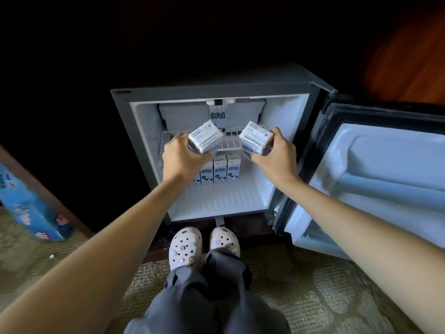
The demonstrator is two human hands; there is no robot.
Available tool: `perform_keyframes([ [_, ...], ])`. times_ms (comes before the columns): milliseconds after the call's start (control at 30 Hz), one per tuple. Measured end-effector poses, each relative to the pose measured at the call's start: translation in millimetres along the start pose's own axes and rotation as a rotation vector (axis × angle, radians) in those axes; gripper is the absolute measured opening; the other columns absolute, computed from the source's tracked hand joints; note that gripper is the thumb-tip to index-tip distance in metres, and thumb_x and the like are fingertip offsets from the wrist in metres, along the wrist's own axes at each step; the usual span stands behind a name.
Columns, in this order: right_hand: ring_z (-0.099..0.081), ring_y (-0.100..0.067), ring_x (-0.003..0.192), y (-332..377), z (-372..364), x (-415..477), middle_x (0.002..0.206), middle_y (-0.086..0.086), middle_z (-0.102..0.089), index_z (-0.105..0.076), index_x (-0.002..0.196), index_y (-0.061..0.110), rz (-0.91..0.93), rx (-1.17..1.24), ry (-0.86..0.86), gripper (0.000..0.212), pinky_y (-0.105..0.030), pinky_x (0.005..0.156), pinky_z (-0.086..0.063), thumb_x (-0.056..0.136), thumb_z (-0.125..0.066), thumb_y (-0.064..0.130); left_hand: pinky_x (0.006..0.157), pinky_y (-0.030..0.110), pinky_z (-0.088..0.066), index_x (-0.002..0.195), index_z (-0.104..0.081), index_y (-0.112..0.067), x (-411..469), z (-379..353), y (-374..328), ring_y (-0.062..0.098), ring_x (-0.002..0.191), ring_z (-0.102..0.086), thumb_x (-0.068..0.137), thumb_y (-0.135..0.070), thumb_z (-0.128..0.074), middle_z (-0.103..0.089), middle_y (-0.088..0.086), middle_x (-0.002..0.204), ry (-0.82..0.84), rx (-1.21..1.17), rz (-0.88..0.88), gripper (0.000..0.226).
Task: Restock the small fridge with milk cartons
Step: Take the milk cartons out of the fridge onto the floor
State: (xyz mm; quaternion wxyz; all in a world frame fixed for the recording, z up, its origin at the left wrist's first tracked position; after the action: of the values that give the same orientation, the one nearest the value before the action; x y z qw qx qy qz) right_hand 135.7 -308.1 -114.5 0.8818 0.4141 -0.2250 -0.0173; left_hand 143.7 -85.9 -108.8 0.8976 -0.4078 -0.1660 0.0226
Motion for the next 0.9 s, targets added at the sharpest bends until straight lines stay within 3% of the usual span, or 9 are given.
perform_keyframes([
  [133,-0.059,-0.014,0.077,0,46,-58,0.091,-0.004,-0.063,-0.052,0.101,0.003,-0.094,0.091,0.012,0.037,-0.015,0.061,-0.046,0.068,-0.07,-0.001,0.059,0.02,-0.051,0.101,-0.066,-0.005,-51,8,-32,0.014,0.076,-0.06,0.073,-0.023,-0.075,-0.069,0.004,0.095,0.108,0.008,-0.047,0.035],
  [233,-0.059,-0.009,0.073,-16,82,-113,0.09,-0.001,-0.062,-0.055,0.105,0.003,-0.201,0.154,-0.02,0.041,-0.004,0.056,-0.044,0.069,-0.074,0.0,0.062,0.021,-0.05,0.104,-0.066,-0.006,-98,1,-54,0.015,0.079,-0.06,0.07,-0.021,-0.076,-0.069,0.002,0.094,0.222,0.018,-0.067,0.039],
  [467,-0.058,-0.011,0.08,-62,183,-235,0.094,-0.001,-0.063,-0.055,0.107,0.003,-0.386,0.096,-0.151,0.042,0.002,0.053,-0.04,0.069,-0.074,0.003,0.075,0.041,-0.057,0.093,-0.066,-0.001,-218,-52,-125,0.023,0.086,-0.066,0.068,-0.017,-0.076,-0.07,0.008,0.093,0.516,0.053,-0.222,0.032],
  [567,-0.061,-0.013,0.082,-85,228,-287,0.099,-0.005,-0.067,-0.055,0.107,0.004,-0.458,0.083,-0.222,0.043,-0.004,0.059,-0.044,0.068,-0.073,0.002,0.064,0.035,-0.053,0.084,-0.06,-0.008,-283,-88,-156,0.018,0.075,-0.058,0.07,-0.019,-0.076,-0.063,0.006,0.085,0.661,0.049,-0.297,0.024],
  [633,-0.064,-0.017,0.089,-102,254,-325,0.102,-0.007,-0.068,-0.056,0.11,0.006,-0.519,0.076,-0.273,0.046,-0.018,0.071,-0.051,0.067,-0.073,0.002,0.062,0.032,-0.05,0.086,-0.065,-0.003,-326,-113,-168,0.018,0.072,-0.058,0.067,-0.021,-0.078,-0.065,0.008,0.083,0.752,0.03,-0.313,0.029],
  [667,-0.065,-0.018,0.091,-109,267,-344,0.103,-0.007,-0.068,-0.057,0.112,0.006,-0.545,0.079,-0.303,0.047,-0.018,0.072,-0.052,0.068,-0.073,0.002,0.062,0.032,-0.05,0.088,-0.066,-0.001,-345,-126,-172,0.019,0.073,-0.058,0.066,-0.02,-0.079,-0.067,0.009,0.084,0.798,0.018,-0.309,0.032],
  [767,-0.06,-0.011,0.087,-136,301,-404,0.107,-0.008,-0.068,-0.057,0.111,0.003,-0.661,0.061,-0.408,0.044,0.001,0.06,-0.043,0.07,-0.073,0.001,0.058,0.028,-0.047,0.086,-0.067,-0.002,-399,-163,-178,0.021,0.074,-0.06,0.067,-0.015,-0.076,-0.069,0.011,0.084,0.908,0.025,-0.292,0.025],
  [867,-0.059,-0.012,0.09,-163,320,-466,0.115,-0.012,-0.066,-0.052,0.116,0.001,-0.809,0.062,-0.487,0.044,-0.012,0.065,-0.048,0.075,-0.07,0.001,0.053,0.022,-0.044,0.064,-0.058,-0.011,-453,-192,-185,0.021,0.074,-0.059,0.068,-0.015,-0.075,-0.063,0.005,0.073,1.016,0.045,-0.306,0.018],
  [900,-0.059,-0.012,0.092,-170,322,-485,0.115,-0.013,-0.065,-0.051,0.115,0.0,-0.84,0.084,-0.503,0.043,-0.01,0.063,-0.048,0.076,-0.069,-0.001,0.048,0.018,-0.039,0.062,-0.056,-0.013,-472,-199,-189,0.018,0.073,-0.056,0.07,-0.015,-0.075,-0.06,0.004,0.073,1.054,0.053,-0.335,0.021],
])
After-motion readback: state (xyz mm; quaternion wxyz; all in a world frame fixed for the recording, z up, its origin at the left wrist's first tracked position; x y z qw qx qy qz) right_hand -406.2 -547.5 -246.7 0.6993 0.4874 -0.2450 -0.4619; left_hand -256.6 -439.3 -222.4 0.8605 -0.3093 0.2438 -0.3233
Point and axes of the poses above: each hand's wrist, its own x-axis towards the middle knuckle, its own z-axis out of the back of the hand, y = z × x, the point moved 10 cm from there along x, towards the middle knuckle
